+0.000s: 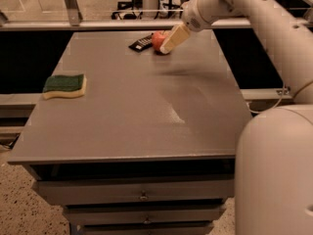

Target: Move apple near rxbar chocolate

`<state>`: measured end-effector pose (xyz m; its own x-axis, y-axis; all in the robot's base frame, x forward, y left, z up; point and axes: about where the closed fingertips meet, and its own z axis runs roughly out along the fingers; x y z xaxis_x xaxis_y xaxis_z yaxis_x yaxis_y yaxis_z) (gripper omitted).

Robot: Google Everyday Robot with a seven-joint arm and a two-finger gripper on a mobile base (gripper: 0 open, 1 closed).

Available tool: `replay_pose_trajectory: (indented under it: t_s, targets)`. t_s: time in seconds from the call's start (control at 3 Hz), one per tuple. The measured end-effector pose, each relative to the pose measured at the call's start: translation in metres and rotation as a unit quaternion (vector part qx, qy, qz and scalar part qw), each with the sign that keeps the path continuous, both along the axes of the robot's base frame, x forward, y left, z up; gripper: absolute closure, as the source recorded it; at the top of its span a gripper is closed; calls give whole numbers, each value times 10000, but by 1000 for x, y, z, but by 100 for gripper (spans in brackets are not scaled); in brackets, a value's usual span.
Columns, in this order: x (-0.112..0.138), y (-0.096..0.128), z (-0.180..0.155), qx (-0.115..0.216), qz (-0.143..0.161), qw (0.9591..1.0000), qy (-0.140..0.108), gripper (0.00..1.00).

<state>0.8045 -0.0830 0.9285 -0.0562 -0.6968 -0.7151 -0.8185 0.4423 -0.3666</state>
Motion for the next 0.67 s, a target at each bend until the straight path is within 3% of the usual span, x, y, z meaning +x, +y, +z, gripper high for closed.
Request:
replay_pose_trajectory:
  t_s: [0.33,0.67]
  targets:
    - [-52,-51,45,390,206,9986,-283,0]
    - [-61,-78,45,462,102,9984,-318,0]
